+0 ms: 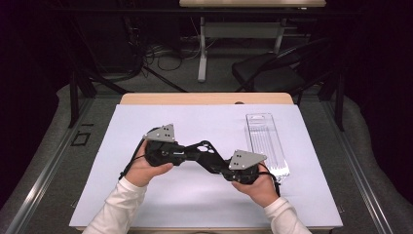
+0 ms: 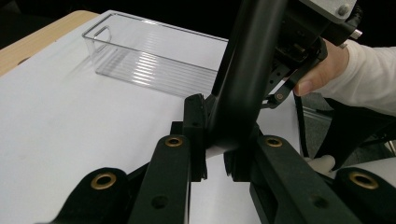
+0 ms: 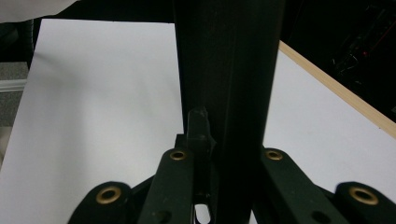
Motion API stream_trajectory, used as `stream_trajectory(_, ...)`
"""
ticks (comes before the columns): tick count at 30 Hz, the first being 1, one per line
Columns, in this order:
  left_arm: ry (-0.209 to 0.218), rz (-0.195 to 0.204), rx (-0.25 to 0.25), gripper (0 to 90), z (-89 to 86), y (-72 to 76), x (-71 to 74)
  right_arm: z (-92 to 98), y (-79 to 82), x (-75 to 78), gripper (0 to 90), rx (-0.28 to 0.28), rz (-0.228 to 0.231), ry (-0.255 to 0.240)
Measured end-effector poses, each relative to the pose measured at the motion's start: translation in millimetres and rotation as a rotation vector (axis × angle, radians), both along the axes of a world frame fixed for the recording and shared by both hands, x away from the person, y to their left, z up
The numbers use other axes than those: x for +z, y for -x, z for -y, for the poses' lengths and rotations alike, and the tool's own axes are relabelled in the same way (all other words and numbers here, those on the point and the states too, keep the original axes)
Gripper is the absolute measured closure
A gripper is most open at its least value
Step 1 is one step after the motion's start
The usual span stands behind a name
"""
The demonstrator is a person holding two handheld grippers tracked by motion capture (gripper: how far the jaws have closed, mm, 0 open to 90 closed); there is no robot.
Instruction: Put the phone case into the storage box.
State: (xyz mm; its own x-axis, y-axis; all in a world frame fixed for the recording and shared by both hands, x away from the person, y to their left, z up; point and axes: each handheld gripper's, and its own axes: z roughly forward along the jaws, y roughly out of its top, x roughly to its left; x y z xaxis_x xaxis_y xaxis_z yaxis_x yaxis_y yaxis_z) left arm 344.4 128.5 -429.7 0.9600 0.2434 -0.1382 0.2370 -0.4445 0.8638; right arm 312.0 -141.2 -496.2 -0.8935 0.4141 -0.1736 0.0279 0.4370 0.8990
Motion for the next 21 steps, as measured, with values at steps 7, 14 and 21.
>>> stream_trajectory(7,0.004,-0.020,0.005,81.0,-0.4,-0.9,-0.7,-0.9,0.3,0.1,77.6,-0.015,0.004,0.006)
stream_trajectory(14,0.003,-0.046,0.013,81.1,-0.7,-1.8,-1.2,-1.4,0.2,0.1,72.2,-0.032,0.003,0.013)
stream_trajectory(21,-0.019,-0.075,0.040,81.2,-2.1,-4.4,-3.3,-0.6,-0.1,1.6,62.8,-0.057,0.013,0.002)
